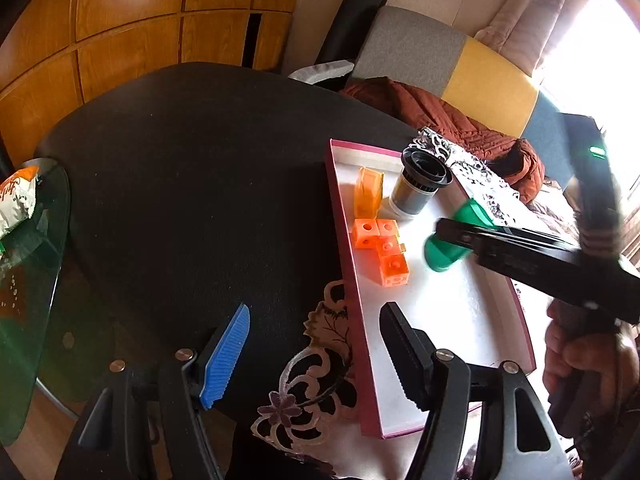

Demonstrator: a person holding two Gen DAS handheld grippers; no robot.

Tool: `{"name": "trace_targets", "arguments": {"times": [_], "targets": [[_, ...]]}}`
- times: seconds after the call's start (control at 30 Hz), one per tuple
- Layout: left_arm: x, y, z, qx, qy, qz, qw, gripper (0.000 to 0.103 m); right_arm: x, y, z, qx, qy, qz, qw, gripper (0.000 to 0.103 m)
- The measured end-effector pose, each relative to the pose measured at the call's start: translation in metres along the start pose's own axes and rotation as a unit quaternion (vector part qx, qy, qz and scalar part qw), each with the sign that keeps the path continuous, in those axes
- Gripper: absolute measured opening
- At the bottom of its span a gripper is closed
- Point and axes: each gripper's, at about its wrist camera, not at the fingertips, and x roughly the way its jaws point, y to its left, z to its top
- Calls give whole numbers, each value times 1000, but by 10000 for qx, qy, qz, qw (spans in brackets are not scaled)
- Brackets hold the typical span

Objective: Organize rigid objects
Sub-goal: 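Carry the green cup into the tray and release with the right gripper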

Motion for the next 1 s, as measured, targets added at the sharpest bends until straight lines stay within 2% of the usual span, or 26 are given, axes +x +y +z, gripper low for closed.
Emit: {"name": "trace_targets", "arguments": {"times": [0.13, 0.27, 0.33, 0.4, 0.43, 0.67, 1.0], "targets": [[-1, -2, -2, 86, -24, 41, 10000, 68, 24, 1, -1, -8, 245, -224, 9994, 32], [1, -2, -2, 101, -13, 56, 9999, 68, 24, -5, -3, 213, 155, -64, 9996, 35], [1, -3, -2, 112, -19, 65, 9999, 68, 22, -7, -3, 239, 115, -64, 9996, 39], [1, -3, -3, 120, -23, 99, 9999, 68, 20, -10, -4, 305, 70, 7, 9995, 54], [1, -4, -3, 118, -23, 109, 9999, 68, 17, -10, -4, 348, 41, 44, 9994, 57], [-3, -5, -2, 136, -88, 186, 9997, 68, -1, -7, -10, 383, -147, 64, 9991, 61], [-12, -9, -4, 203, -155, 187, 9995, 68, -31, -1, -25, 342, -482, -65, 9982, 73]]}}
